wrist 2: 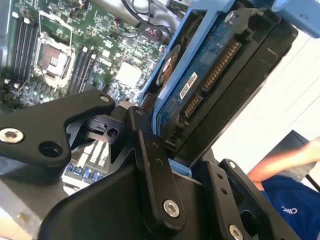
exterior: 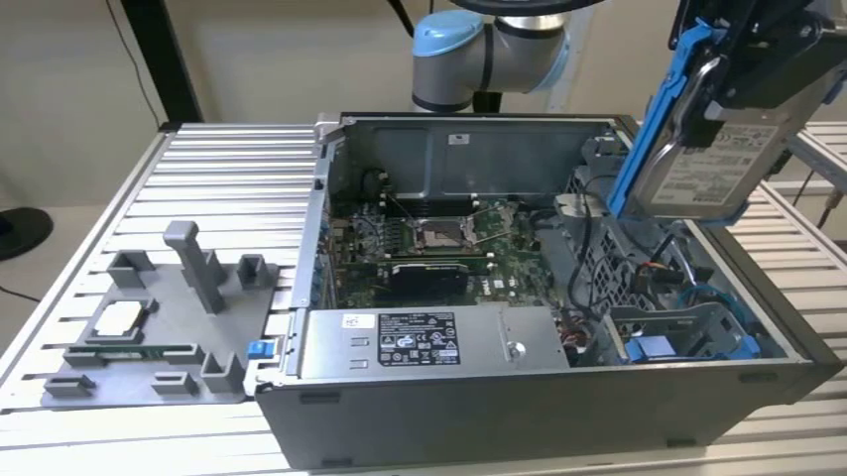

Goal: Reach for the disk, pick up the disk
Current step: 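Pick up the disk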

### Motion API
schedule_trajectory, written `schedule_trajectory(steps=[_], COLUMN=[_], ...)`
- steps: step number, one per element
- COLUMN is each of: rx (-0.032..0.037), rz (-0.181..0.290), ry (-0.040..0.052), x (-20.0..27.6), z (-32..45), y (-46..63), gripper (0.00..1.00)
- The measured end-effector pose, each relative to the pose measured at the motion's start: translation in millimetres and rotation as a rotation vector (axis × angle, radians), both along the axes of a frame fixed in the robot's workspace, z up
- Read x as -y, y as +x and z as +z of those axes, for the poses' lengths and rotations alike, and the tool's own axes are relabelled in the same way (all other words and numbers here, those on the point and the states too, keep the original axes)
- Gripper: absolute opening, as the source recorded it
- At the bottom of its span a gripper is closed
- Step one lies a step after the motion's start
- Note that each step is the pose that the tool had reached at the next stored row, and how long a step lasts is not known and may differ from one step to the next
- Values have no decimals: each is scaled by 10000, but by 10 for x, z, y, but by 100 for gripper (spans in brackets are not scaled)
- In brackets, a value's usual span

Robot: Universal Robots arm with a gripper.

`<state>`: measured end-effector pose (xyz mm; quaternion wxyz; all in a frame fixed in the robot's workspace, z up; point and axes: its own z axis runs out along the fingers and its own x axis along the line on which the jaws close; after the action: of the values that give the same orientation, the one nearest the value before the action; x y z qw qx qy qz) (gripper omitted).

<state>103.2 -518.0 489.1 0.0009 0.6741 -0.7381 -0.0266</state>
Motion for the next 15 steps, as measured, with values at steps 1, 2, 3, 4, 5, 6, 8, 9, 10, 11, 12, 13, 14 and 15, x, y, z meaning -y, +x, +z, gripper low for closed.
schedule_trajectory(steps=[1, 2, 3, 4, 5, 6, 8, 9, 10, 11, 12, 13, 14, 15], rx=[0, 0, 0, 0, 0, 0, 0, 0, 0, 0, 0, 0, 0, 0], rz=[0, 1, 1, 1, 1, 1, 0, 0, 0, 0, 1, 0, 0, 1], ry=[-1, -1, -1, 0, 0, 0, -1, -1, 0, -1, 0, 0, -1, 0], x=[14, 32, 51, 71, 94, 117, 156, 173, 190, 210, 232, 257, 286, 314], z=[1, 0, 0, 0, 0, 0, 0, 0, 0, 0, 0, 0, 0, 0], y=[0, 0, 0, 0, 0, 0, 0, 0, 0, 0, 1, 1, 1, 1], gripper=[0, 0, 0, 0, 0, 0, 0, 0, 0, 0, 0, 0, 0, 0])
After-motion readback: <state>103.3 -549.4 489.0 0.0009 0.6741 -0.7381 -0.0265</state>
